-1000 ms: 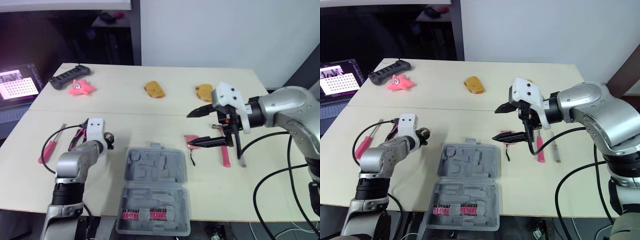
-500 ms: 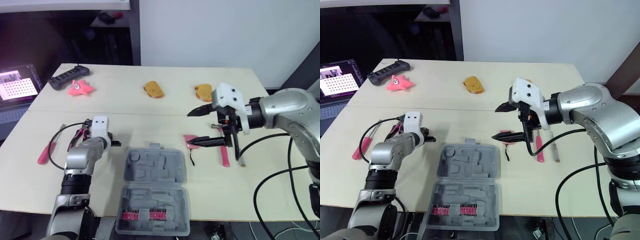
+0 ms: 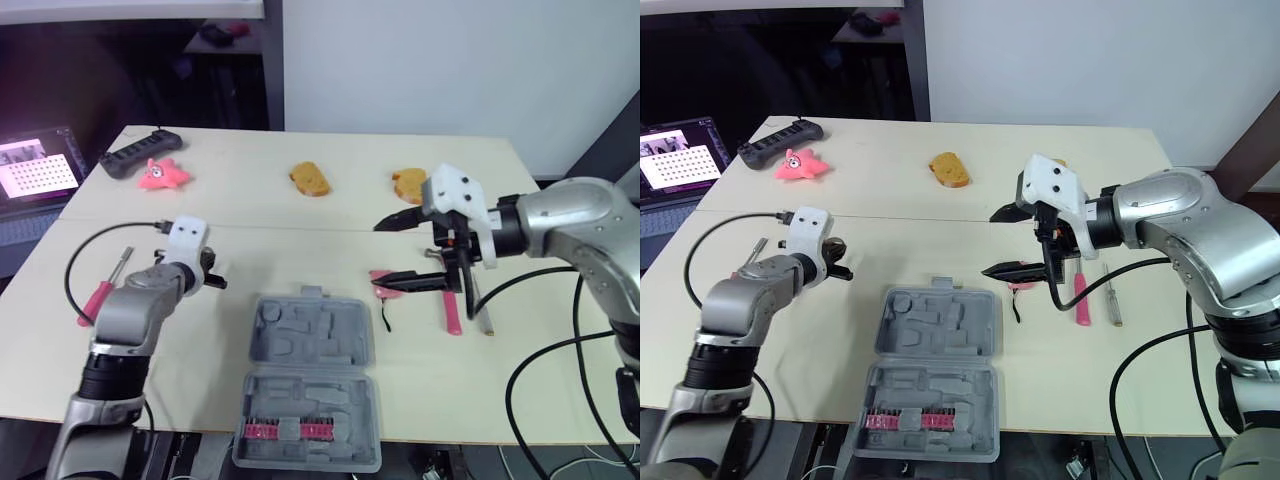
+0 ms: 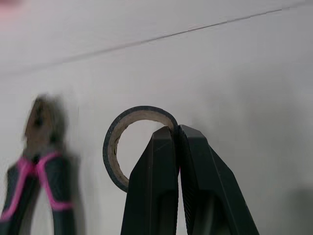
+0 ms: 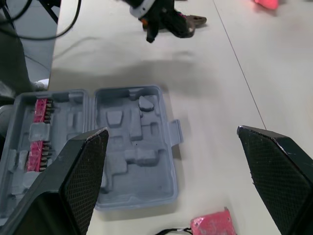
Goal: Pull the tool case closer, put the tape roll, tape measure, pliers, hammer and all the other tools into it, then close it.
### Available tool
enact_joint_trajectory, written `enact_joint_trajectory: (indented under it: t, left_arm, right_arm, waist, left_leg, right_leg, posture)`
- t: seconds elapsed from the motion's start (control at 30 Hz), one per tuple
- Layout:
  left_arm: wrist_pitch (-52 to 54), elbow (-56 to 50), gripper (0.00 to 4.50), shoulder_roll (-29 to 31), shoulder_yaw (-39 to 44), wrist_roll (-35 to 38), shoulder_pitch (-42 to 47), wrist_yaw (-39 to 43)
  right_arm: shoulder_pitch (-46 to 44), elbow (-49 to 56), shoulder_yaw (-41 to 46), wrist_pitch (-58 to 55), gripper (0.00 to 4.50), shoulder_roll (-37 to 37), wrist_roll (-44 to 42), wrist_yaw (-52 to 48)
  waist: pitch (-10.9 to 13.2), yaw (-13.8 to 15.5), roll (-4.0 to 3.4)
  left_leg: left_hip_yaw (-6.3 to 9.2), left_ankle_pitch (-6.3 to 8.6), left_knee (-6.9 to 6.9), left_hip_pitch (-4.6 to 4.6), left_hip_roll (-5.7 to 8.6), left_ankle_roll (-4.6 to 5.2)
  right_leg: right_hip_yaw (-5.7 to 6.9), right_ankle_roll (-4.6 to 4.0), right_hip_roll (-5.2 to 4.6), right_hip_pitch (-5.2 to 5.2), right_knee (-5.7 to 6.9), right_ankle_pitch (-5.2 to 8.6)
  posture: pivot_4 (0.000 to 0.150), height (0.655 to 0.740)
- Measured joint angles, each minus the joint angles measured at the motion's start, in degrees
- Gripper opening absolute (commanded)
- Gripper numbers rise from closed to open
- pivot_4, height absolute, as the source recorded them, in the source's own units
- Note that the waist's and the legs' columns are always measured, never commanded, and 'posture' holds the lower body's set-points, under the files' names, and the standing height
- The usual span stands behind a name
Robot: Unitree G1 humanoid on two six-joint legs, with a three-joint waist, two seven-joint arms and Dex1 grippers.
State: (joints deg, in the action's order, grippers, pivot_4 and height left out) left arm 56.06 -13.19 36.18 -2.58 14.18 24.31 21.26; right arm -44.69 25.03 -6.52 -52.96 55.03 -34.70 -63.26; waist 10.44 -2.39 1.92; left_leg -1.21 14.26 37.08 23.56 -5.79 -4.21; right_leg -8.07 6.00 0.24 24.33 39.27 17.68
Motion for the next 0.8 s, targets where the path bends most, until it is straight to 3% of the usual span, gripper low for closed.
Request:
enact_joint_trajectory:
  t: [0.1, 0.3, 0.53, 0.8]
  left_arm:
    - [-8.9, -9.0, 0.04, 9.0, -8.0, -1.3, -4.1, 10.9]
    - [-14.3, -14.4, 0.04, 16.9, -9.7, 5.1, -5.4, 29.7]
    - [-20.3, -6.1, 0.04, 18.0, -14.2, 3.5, 0.7, 41.7]
    - [-30.9, 7.7, 0.04, 13.6, -17.0, -1.4, 3.9, 46.5]
  right_arm:
    - [0.7, 0.1, -0.1, -0.2, 4.50, -0.2, -0.6, -0.4]
    - [3.3, 2.1, -0.1, -1.9, 4.50, -0.6, -3.8, -1.2]
    - [5.5, 3.5, 0.1, -2.4, 4.50, -2.1, -4.4, 1.6]
    - [7.8, 5.3, 0.9, -2.6, 4.50, -2.2, -4.8, 5.4]
  waist:
    - [0.0, -0.1, -0.01]
    - [0.1, -0.1, -0.10]
    - [0.1, 0.0, -0.10]
    - [0.1, -0.1, -0.10]
  left_leg:
    - [-0.01, 0.00, -0.04, 0.00, -0.01, 0.00]
    - [-0.01, 0.00, 0.01, 0.00, -0.04, 0.02]
    - [-0.01, 0.00, 0.05, 0.02, -0.02, 0.02]
    - [-0.01, 0.01, 0.05, 0.03, -0.04, 0.04]
  right_leg:
    - [0.00, -0.02, 0.00, 0.01, -0.04, 0.01]
    - [0.00, -0.20, 0.03, 0.05, 0.01, 0.11]
    - [0.00, -0.16, 0.03, 0.04, -0.01, 0.11]
    - [-0.01, -0.05, 0.05, 0.06, 0.01, 0.05]
  posture:
    - [0.150, 0.7150]
    - [0.150, 0.7150]
    - [0.150, 0.7150]
    - [0.150, 0.7150]
